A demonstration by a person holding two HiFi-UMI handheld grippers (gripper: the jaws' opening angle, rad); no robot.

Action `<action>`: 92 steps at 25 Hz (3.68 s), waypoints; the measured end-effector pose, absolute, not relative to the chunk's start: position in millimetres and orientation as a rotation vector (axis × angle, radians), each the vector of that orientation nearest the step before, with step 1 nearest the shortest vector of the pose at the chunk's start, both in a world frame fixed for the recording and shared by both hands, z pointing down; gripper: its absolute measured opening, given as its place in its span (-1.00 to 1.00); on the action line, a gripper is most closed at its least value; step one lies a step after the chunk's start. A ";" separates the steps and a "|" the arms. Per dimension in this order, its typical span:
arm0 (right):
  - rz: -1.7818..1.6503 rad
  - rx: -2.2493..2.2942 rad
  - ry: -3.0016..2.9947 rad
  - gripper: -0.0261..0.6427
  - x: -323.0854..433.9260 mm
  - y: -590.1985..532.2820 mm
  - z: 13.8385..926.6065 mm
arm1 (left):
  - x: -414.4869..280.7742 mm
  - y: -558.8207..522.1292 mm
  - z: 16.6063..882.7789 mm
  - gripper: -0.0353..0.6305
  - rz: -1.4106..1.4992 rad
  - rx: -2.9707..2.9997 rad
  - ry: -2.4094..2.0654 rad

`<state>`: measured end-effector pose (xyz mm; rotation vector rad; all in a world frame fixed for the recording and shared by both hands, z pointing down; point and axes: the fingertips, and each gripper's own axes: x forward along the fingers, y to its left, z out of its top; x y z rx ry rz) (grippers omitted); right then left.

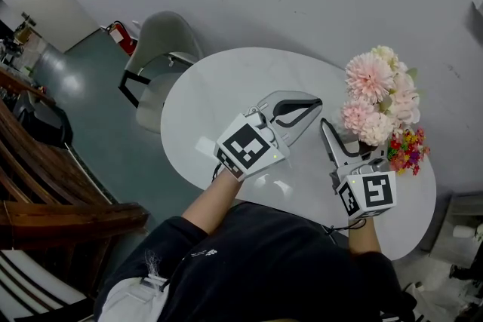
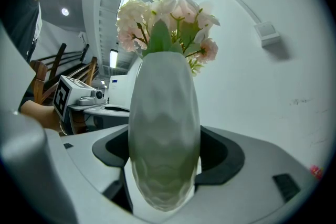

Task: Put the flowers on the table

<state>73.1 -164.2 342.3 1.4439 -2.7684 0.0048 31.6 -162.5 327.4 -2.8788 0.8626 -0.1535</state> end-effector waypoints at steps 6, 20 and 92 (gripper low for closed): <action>0.017 1.458 -2.758 0.19 74.0 -164.1 342.3 | 33.7 -160.9 328.4 -0.90 -0.152 -2.897 0.844; 0.032 1.486 -2.754 0.19 75.4 -166.0 345.3 | 32.7 -159.8 332.9 -0.90 -0.175 -2.895 0.833; 0.028 1.535 -2.714 0.19 78.1 -169.5 349.2 | 38.7 -155.4 349.1 -0.90 -0.227 -2.958 0.777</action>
